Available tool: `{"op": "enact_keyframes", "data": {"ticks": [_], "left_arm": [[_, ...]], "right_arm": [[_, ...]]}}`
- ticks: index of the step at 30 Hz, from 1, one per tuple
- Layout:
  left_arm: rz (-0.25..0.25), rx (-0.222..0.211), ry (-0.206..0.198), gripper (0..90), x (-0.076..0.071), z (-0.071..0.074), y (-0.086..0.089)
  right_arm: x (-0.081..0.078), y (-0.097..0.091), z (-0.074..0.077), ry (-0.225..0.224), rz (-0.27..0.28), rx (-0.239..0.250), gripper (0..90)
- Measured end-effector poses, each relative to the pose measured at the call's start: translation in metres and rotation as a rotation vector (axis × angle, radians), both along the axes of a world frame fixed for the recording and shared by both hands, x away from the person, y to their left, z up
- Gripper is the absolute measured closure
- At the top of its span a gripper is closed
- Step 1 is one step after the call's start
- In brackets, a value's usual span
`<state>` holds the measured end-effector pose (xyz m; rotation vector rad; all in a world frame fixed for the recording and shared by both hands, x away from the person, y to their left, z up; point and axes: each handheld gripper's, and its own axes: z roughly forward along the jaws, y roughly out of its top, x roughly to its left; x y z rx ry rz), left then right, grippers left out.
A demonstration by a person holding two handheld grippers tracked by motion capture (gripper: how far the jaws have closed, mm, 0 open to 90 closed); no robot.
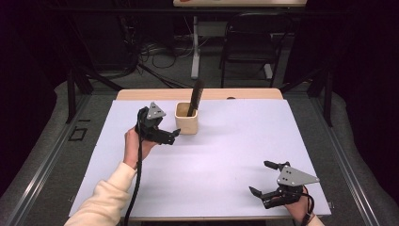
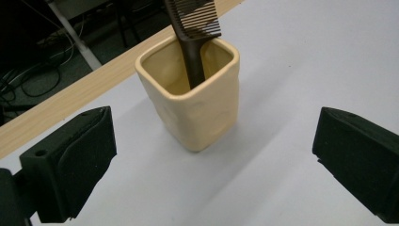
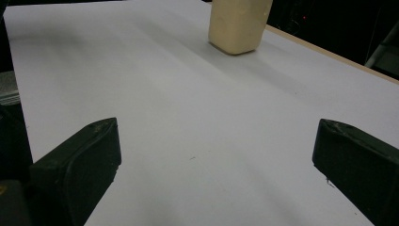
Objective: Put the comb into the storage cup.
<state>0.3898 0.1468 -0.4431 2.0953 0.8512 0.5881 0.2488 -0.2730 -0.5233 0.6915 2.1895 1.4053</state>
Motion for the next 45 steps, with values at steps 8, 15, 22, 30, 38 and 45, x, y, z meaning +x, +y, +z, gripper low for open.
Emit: {"op": "enact_keyframes", "data": {"ticks": [8,15,22,30,38,45], "left_arm": [[0.01,-0.011,0.009,0.0,-0.019,-0.012,0.011],[0.02,-0.025,0.002,0.0,-0.038,-0.02,0.018],[0.033,-0.03,0.005,0.0,-0.055,-0.029,0.025],[0.045,-0.044,0.012,0.0,-0.07,-0.039,0.033],[0.066,-0.058,0.008,0.0,-0.086,-0.05,0.041],[0.088,-0.071,0.006,0.0,-0.1,-0.06,0.047]], "right_arm": [[0.0,0.0,0.0,0.0,0.0,-0.001,1.1],[0.0,0.0,0.0,0.001,0.001,0.001,1.0],[0.0,0.0,0.0,0.003,-0.001,0.0,1.1],[0.0,0.0,0.0,0.005,-0.001,-0.001,1.1],[0.0,0.001,0.0,0.004,-0.002,-0.002,1.1],[0.001,0.001,-0.001,0.009,0.003,-0.005,1.0]]}}
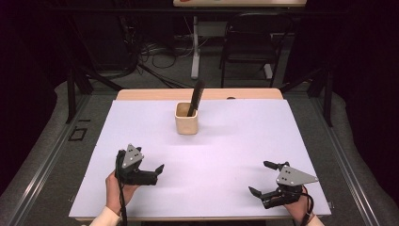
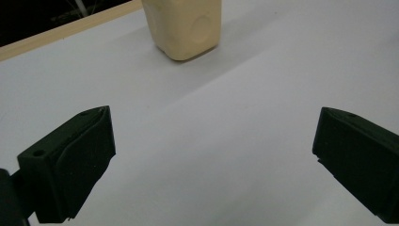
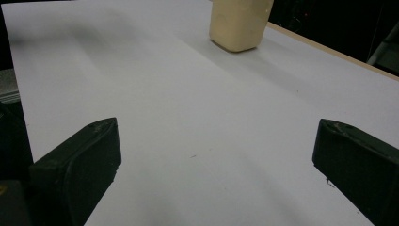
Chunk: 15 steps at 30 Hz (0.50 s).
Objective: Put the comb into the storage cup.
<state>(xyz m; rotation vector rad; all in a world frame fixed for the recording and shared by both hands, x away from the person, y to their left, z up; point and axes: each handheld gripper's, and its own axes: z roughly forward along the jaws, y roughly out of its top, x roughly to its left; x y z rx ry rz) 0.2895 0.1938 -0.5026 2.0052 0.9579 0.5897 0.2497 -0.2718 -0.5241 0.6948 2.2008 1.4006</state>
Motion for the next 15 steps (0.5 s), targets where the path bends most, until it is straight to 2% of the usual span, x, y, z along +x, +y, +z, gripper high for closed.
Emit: {"op": "enact_keyframes", "data": {"ticks": [15], "left_arm": [[-0.003,-0.018,0.002,0.0,-0.022,-0.014,0.009]], "right_arm": [[0.001,0.001,-0.001,0.013,0.004,-0.008,0.9]]}}
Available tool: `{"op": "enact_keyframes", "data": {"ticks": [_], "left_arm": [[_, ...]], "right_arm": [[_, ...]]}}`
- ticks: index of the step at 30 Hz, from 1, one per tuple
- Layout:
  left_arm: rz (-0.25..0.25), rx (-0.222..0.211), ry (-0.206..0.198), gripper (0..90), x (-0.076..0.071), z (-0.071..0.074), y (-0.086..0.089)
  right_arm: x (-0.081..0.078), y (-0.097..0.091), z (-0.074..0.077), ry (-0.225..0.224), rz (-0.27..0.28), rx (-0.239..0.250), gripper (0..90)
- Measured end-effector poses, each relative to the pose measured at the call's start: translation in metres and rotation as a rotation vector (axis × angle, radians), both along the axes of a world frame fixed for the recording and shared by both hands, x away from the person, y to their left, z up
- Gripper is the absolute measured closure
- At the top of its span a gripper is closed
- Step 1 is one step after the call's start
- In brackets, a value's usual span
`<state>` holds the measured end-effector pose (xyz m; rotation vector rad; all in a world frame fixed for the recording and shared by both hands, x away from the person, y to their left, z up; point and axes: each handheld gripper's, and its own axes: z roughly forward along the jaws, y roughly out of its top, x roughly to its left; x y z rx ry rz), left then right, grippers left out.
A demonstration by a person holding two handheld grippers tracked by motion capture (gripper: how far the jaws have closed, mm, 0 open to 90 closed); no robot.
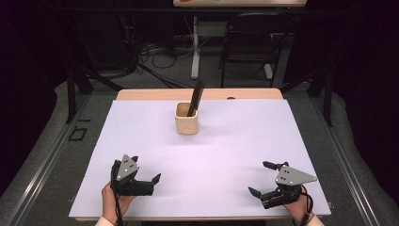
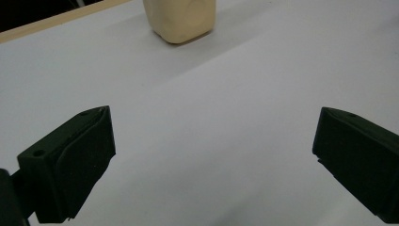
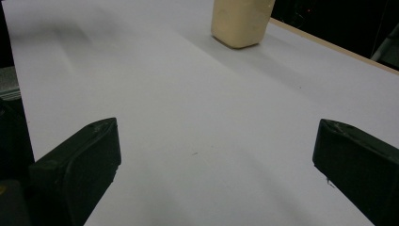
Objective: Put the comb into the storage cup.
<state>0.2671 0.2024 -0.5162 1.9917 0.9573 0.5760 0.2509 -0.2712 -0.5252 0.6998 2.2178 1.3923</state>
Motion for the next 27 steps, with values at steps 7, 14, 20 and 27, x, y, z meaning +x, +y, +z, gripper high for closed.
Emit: {"op": "enact_keyframes", "data": {"ticks": [7,14,20,27], "left_arm": [[0.008,0.002,0.002,0.0,-0.01,-0.006,0.003],[0.027,0.01,-0.007,0.0,-0.021,-0.009,0.01],[0.037,0.009,-0.025,0.0,-0.029,-0.011,0.018],[0.046,0.0,-0.018,0.0,-0.028,-0.013,0.023]], "right_arm": [[0.0,0.0,0.0,0.001,-0.002,0.002,0.9],[0.0,0.0,0.0,0.0,-0.003,0.0,0.9],[0.0,0.0,0.0,0.001,-0.004,-0.003,0.9],[0.0,0.0,0.0,-0.003,-0.004,-0.005,0.8]]}}
